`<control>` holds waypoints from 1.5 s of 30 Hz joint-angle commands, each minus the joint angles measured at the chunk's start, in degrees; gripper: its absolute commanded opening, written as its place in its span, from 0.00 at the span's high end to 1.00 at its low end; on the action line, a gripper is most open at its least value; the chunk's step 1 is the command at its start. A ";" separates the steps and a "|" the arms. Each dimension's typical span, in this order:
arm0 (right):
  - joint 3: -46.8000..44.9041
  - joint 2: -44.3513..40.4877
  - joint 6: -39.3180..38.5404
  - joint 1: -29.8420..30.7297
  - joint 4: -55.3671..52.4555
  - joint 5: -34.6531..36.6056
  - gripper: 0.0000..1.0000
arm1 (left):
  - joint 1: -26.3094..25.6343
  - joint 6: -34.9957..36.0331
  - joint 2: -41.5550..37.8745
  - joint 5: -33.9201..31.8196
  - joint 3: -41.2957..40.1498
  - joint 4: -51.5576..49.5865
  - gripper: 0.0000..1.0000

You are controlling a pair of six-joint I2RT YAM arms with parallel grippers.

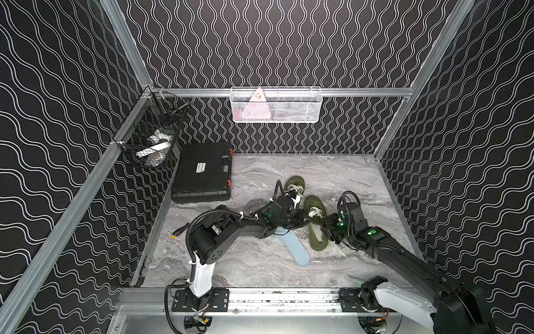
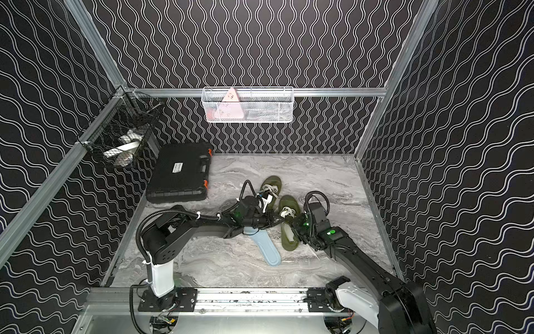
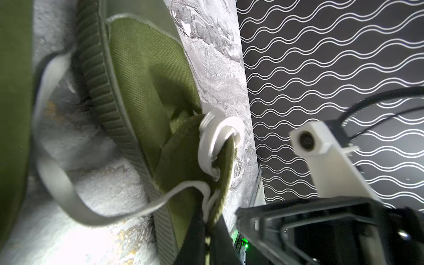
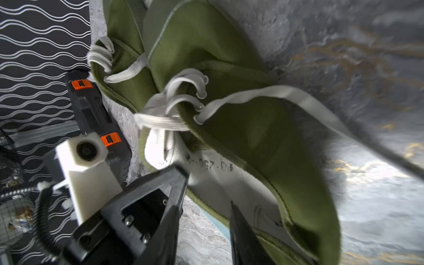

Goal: Insert the insole into the shoe
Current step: Adjust the shoe at the center of the board.

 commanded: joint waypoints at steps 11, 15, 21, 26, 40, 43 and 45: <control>-3.15 4.64 10.96 3.11 7.48 8.85 0.60 | -0.30 0.83 -1.06 2.58 -2.39 4.23 1.00; -4.54 6.39 12.64 3.11 9.66 9.62 0.59 | -0.70 0.87 -1.33 2.42 -3.48 4.72 1.00; -5.26 8.46 11.38 2.92 12.79 12.64 0.56 | -0.76 1.71 -1.94 2.50 -4.00 3.72 1.00; -7.09 11.49 11.94 2.85 20.22 12.38 0.56 | -1.37 2.28 -2.09 2.68 -4.51 3.17 1.00; -12.69 13.02 13.53 2.70 33.46 13.85 0.70 | -1.86 5.35 -1.76 3.73 -3.32 -0.77 1.00; -11.97 14.62 13.63 2.76 31.82 13.05 0.67 | -1.82 4.88 -1.12 4.16 -3.40 0.22 1.00; -12.79 16.32 14.35 2.71 34.34 12.52 0.68 | -1.86 4.53 -0.93 4.26 -3.82 0.54 1.00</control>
